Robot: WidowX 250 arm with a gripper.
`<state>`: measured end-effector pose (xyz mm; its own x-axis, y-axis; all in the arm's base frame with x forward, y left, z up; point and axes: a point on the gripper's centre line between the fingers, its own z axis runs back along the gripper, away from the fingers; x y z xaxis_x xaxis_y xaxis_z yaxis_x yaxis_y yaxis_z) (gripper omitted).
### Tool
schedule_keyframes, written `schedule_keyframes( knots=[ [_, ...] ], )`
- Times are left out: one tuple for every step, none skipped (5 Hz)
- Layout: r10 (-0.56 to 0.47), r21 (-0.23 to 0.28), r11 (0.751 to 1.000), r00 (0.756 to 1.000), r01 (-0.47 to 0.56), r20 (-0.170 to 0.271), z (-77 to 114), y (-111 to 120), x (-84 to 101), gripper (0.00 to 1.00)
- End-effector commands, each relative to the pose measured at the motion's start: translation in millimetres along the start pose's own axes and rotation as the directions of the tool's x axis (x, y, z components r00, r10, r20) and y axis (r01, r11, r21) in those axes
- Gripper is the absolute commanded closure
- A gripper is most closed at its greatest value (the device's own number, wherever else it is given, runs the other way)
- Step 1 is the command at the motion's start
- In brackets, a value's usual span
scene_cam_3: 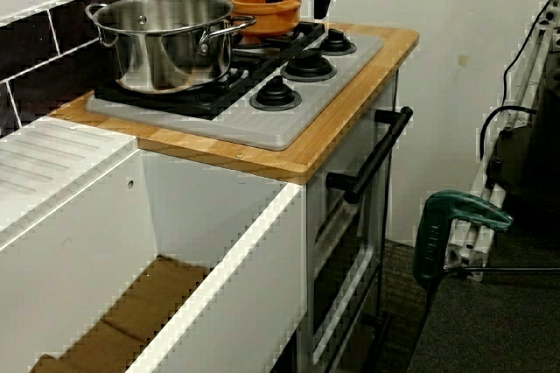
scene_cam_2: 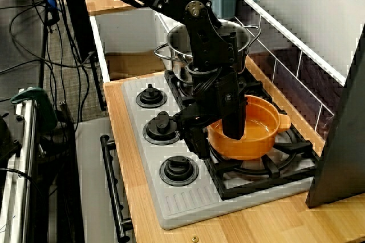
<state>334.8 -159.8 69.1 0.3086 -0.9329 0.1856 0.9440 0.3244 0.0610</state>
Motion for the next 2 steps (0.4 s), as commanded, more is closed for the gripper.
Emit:
schedule_keyframes(
  knots=[
    [0.0,0.0,1.0,1.0,0.0,0.0,0.0,0.0,0.0,0.0],
    [-0.031,-0.083,0.996,0.998,0.035,0.048,5.9,6.0,-5.5,0.0]
  ],
)
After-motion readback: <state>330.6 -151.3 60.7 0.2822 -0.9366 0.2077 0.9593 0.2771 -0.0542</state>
